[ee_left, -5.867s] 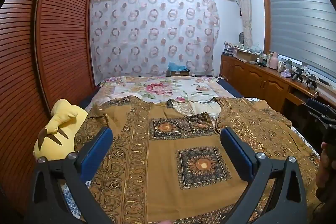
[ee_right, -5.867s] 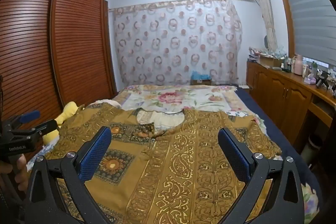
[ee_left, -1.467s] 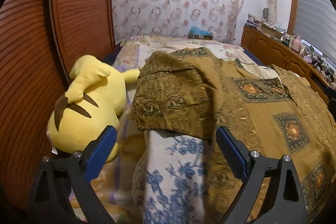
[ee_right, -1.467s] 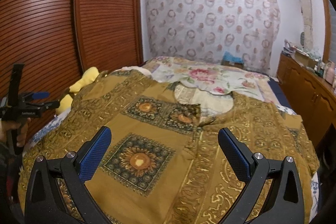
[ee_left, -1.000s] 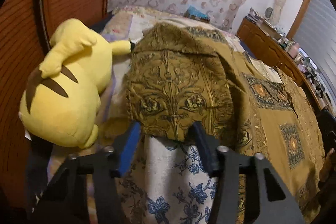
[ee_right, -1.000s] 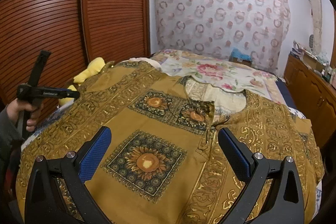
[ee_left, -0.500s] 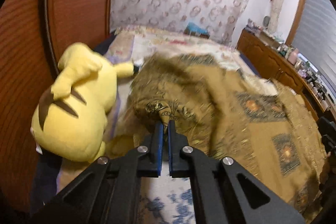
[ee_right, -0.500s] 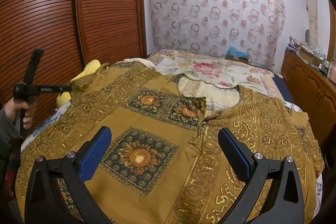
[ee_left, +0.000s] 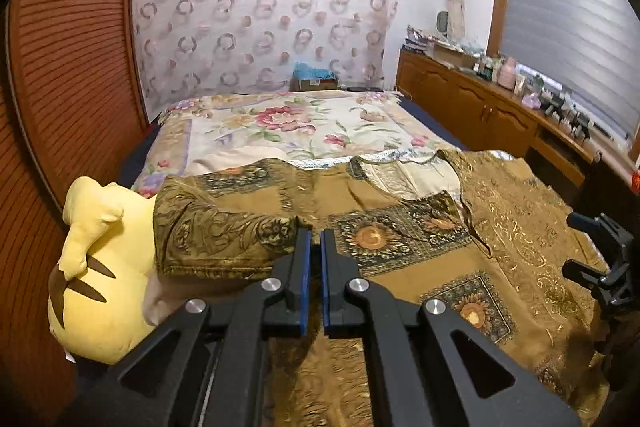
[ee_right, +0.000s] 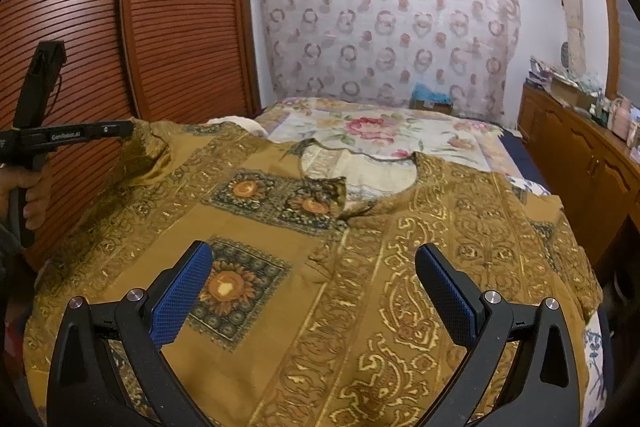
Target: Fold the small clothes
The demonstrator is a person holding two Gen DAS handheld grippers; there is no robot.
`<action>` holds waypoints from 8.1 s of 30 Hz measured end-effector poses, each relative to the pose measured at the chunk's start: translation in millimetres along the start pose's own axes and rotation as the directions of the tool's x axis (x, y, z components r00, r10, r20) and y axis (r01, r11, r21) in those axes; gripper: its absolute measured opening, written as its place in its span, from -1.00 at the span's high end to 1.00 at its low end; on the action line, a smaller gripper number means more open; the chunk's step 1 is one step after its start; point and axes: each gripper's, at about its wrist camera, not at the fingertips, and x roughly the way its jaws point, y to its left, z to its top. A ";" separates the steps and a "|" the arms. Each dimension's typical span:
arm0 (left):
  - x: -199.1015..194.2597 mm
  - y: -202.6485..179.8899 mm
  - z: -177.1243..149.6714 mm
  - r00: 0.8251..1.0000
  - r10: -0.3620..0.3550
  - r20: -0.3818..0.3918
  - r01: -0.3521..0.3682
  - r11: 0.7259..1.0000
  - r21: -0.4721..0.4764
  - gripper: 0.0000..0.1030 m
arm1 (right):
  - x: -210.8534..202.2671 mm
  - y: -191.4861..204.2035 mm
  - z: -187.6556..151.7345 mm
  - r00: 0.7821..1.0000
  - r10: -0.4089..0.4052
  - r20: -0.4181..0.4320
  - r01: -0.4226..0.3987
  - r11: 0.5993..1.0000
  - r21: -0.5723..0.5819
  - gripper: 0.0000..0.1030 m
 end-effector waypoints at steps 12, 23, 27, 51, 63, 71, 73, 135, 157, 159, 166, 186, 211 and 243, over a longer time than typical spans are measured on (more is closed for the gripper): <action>-42.6 -13.8 -6.3 0.998 -0.030 0.058 0.029 0.999 0.022 0.38 | 1.9 -0.9 4.6 1.000 0.015 -0.010 -0.015 1.000 -0.008 -1.00; -84.7 39.1 -30.8 0.990 0.041 0.132 -0.031 0.997 -0.071 -0.06 | 42.2 70.4 44.2 0.979 0.200 -0.047 -0.205 0.964 -0.167 -0.75; -91.0 62.1 -39.5 0.988 0.091 0.126 -0.079 0.992 -0.098 -0.07 | 71.8 106.8 63.1 0.953 0.289 -0.094 -0.303 0.927 -0.220 -0.52; -64.5 126.3 -41.2 0.979 0.194 0.054 -0.179 0.961 -0.210 -0.11 | 219.6 220.6 89.7 0.837 0.407 -0.365 -0.530 0.768 -0.359 0.90; -32.3 118.9 -30.5 0.991 0.126 0.040 -0.115 0.971 -0.209 -0.11 | 192.7 116.3 103.3 0.906 0.370 -0.205 -0.391 0.917 -0.078 0.69; -12.4 104.5 -24.0 0.996 0.093 0.016 -0.088 0.979 -0.185 -0.11 | 192.4 99.1 109.1 0.910 0.354 -0.218 -0.377 0.923 -0.078 0.24; -9.1 102.3 -23.2 0.996 0.090 0.011 -0.087 0.980 -0.180 -0.11 | 197.4 107.8 108.0 0.890 0.387 -0.242 -0.416 0.906 -0.081 0.22; 67.3 62.8 50.2 0.997 0.084 -0.002 -0.084 0.995 -0.051 0.55 | 25.4 -233.7 7.3 0.929 -0.271 -0.250 0.320 0.930 0.180 0.01; 106.9 -43.7 -8.9 0.964 -0.117 -0.240 0.134 0.990 0.053 0.13 | 6.5 -301.1 -43.8 0.876 -0.296 -0.381 0.417 0.862 0.289 0.01; 109.5 -44.5 -11.3 0.960 -0.116 -0.256 0.136 0.989 0.060 0.13 | 4.2 -306.3 -46.0 0.881 -0.279 -0.383 0.409 0.854 0.321 0.01; 110.0 -53.0 -15.2 0.959 -0.109 -0.260 0.138 0.986 0.094 -0.06 | -2.2 -316.2 -52.0 0.903 -0.209 -0.377 0.365 0.835 0.413 -0.02; 113.2 -63.2 -15.1 0.963 -0.079 -0.259 0.119 0.983 0.143 -0.24 | 1.3 -284.0 -41.3 0.877 -0.287 -0.385 0.393 0.890 0.230 0.73; 95.9 -86.5 18.7 0.983 -0.093 -0.156 0.108 0.990 0.094 -0.24 | 18.0 -178.3 -0.9 0.971 -0.047 -0.236 0.081 0.987 0.136 0.96; 94.0 -160.4 13.1 0.959 -0.204 -0.199 0.238 0.957 0.168 -0.24 | 48.3 -256.3 -16.3 0.936 -0.096 -0.340 0.198 0.939 0.280 0.24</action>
